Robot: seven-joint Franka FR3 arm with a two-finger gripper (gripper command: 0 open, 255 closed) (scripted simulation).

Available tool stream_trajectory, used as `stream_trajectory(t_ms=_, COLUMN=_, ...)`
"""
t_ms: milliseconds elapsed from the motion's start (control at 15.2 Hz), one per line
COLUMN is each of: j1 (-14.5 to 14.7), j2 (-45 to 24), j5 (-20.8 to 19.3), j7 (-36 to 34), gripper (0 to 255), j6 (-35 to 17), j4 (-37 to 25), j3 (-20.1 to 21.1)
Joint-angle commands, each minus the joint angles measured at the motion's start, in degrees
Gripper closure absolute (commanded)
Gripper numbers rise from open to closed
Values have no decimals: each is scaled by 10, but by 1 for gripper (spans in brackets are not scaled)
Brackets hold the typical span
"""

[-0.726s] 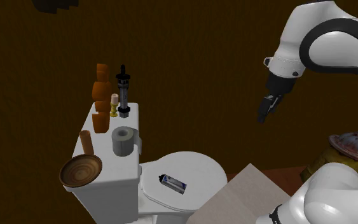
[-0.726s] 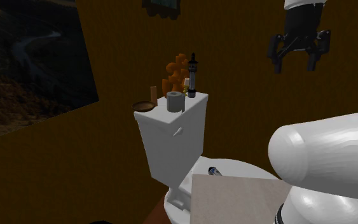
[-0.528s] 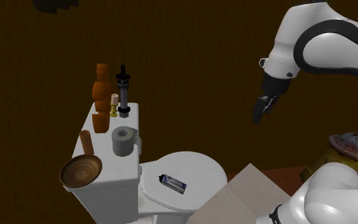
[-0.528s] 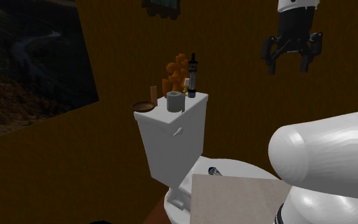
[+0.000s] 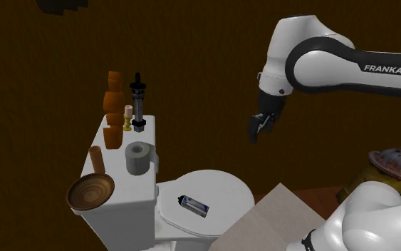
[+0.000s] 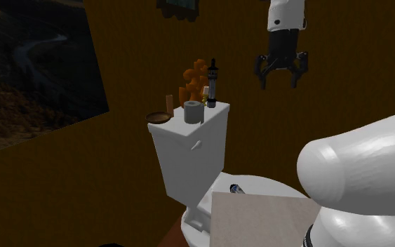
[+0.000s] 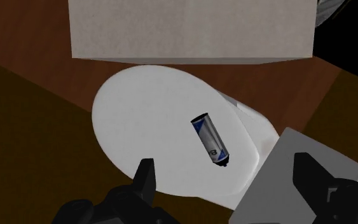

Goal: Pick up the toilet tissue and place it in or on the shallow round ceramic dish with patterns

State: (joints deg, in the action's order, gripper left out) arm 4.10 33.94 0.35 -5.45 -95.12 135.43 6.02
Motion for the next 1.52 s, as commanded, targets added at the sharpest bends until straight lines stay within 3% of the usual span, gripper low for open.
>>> stream_trajectory(t_ms=0, j1=5, j2=-30, j5=9, j7=-19, gripper=0, j6=-30, j4=-1, j3=14)
stream_trajectory(t_ms=660, j1=24, j2=-219, j5=23, j7=-118, gripper=0, j6=-129, j4=-97, j3=82)
stream_trajectory(t_ms=1452, j1=66, j2=-475, j5=-33, j7=-239, gripper=0, j6=-175, j4=-309, j3=124)
